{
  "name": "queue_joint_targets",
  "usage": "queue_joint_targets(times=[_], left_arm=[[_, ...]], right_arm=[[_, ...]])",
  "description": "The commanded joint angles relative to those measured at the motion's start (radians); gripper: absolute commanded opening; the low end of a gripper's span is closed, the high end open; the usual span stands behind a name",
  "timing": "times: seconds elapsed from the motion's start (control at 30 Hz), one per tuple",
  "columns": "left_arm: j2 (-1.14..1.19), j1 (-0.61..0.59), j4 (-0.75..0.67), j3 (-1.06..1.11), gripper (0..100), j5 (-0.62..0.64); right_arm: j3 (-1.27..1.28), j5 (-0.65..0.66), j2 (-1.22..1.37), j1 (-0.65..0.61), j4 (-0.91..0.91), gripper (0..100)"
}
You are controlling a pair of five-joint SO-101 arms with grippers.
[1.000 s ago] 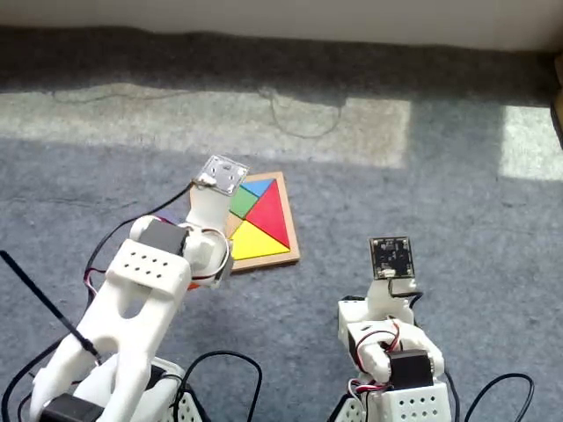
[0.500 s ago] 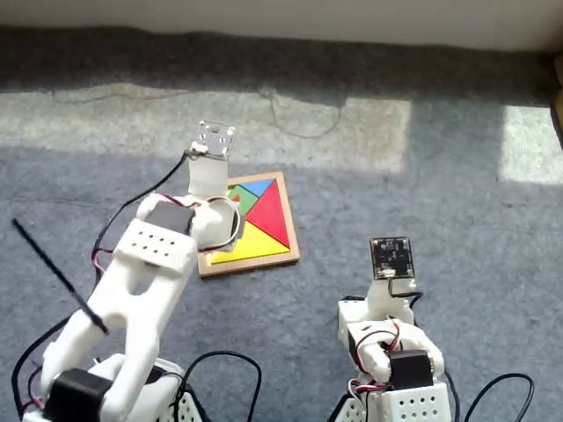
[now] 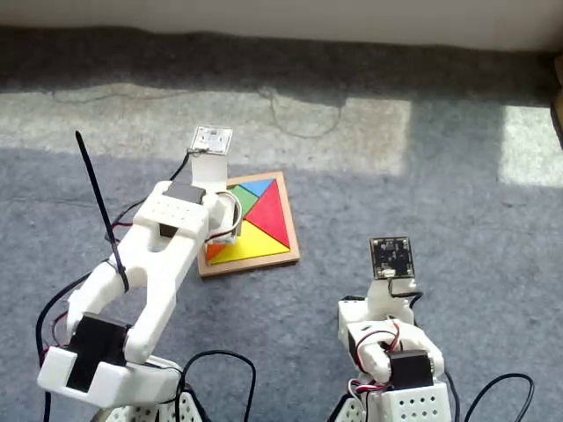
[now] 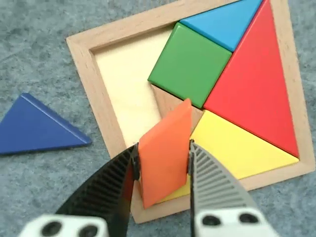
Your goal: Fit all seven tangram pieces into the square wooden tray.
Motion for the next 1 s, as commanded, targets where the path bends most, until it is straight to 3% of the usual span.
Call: queue_joint_targets(times=[0.0,0.2,0.97], left_arm=[[-0.002,-0.028,-0.015,-0.053,3,0.006],[0.004,-0.03,-0.015,-0.047,19,0.023],[-0.004,-0.031,0.012,-0.054,19,0.051]], right_arm=[[0.153,-0.006,-0.005,0.012,0.004,0.9],[0.153,-0.006,-0.005,0.012,0.004,0.9],[0.153,-0.006,-0.005,0.012,0.004,0.9]])
